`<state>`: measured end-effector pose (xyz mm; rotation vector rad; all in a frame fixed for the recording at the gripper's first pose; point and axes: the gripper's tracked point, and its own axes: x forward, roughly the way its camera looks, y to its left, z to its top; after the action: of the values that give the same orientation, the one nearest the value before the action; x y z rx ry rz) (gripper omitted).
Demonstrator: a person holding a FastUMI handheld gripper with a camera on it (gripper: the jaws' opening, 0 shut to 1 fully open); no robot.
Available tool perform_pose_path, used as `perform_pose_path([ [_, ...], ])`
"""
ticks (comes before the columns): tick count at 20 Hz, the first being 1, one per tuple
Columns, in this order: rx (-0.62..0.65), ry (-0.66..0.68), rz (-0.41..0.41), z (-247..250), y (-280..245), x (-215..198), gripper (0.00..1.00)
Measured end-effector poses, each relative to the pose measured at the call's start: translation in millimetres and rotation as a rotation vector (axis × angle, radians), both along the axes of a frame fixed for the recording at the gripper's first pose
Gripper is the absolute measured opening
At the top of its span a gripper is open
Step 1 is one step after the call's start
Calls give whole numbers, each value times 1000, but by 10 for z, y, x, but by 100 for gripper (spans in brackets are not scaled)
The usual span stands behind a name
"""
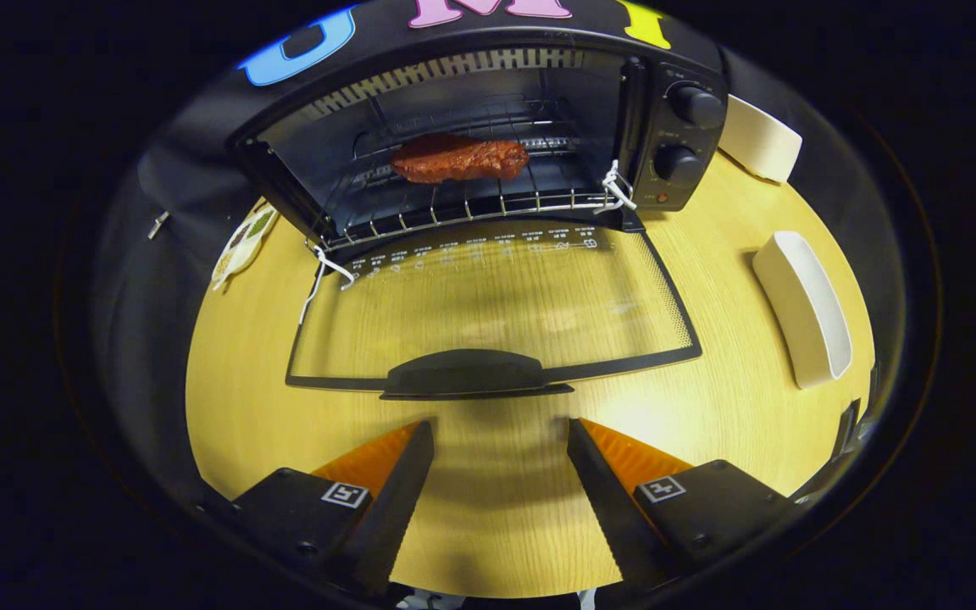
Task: Open the toaster oven, put the food inside, and close the toaster oven door.
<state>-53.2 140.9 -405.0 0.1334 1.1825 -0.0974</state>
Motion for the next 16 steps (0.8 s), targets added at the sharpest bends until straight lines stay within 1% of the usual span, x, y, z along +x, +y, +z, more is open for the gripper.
perform_pose_path([
  [1,-14,-22,7,37,-10,71,99],
  [3,-37,-22,16,-2,-3,153,99],
  [4,-47,-4,16,-27,-2,142,99],
  [6,-74,-12,33,-26,-4,157,99],
  [10,-42,-49,33,106,29,156,99],
  [12,-40,-77,53,194,28,153,99],
  [16,-7,-108,44,374,46,151,99],
])
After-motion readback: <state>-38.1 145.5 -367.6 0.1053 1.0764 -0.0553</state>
